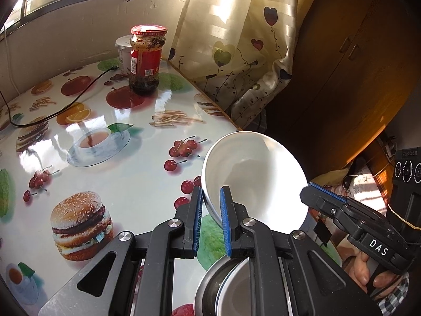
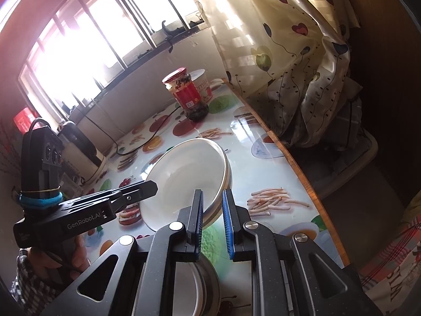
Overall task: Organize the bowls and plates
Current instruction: 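Close both grippers on the blue-striped bowl rim, then lower the blue-striped bowl into the white bowl inside the steel bowl, then close both grippers on the rim of the nested steel bowl stack, then lift the nested bowl stack with both grippers and carry it toward the cream plates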
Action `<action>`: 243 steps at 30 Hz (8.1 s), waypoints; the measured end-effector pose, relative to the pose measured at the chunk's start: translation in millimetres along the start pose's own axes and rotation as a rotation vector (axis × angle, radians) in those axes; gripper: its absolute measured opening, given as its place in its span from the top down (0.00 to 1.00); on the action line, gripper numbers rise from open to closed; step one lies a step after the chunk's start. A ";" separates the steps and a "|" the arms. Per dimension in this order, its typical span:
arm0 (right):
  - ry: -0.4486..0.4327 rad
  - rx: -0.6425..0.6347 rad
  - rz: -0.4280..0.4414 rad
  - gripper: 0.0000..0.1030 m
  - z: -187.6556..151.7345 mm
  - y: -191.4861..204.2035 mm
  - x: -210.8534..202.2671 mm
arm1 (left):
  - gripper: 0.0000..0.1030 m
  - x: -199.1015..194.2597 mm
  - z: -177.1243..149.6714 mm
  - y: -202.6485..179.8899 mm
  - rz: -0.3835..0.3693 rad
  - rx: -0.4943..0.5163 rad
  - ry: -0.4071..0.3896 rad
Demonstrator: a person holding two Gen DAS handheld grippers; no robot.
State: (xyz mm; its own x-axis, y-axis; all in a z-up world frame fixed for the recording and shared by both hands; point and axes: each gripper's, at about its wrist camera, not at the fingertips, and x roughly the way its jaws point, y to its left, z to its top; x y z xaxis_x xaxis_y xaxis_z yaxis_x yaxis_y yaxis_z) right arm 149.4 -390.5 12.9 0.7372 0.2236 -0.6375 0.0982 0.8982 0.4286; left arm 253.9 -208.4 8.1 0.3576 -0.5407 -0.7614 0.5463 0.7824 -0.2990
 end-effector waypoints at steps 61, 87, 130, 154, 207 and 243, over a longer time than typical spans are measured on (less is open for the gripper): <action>-0.049 -0.036 0.036 0.84 -37.7 43.1 -74.1 | 0.86 -78.6 -42.9 -25.4 0.010 0.019 -0.083; -0.012 -0.043 0.019 0.84 -63.0 48.9 -78.9 | 0.86 -80.8 -70.7 -22.7 0.007 -0.010 -0.065; 0.034 -0.018 0.003 0.84 -79.7 39.7 -64.3 | 0.86 -64.0 -85.9 -17.9 0.011 -0.028 -0.012; 0.042 -0.016 0.001 0.84 -83.5 39.1 -61.3 | 0.86 -61.0 -88.6 -16.5 0.012 -0.028 -0.008; 0.119 0.018 -0.032 0.60 -79.8 -15.1 -35.0 | 0.60 -44.9 -115.0 28.0 -0.027 -0.190 0.062; 0.181 0.132 0.195 0.89 -84.5 -28.0 -16.2 | 0.88 -27.4 -117.0 28.0 -0.124 -0.198 0.080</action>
State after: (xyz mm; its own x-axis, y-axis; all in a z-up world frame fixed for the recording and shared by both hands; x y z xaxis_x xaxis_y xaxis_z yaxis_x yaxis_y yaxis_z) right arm 78.2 -387.3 -42.8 0.6204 0.4616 -0.6340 0.0613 0.7774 0.6260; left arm 170.7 -135.6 -46.7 0.2321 -0.6162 -0.7526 0.4205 0.7612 -0.4936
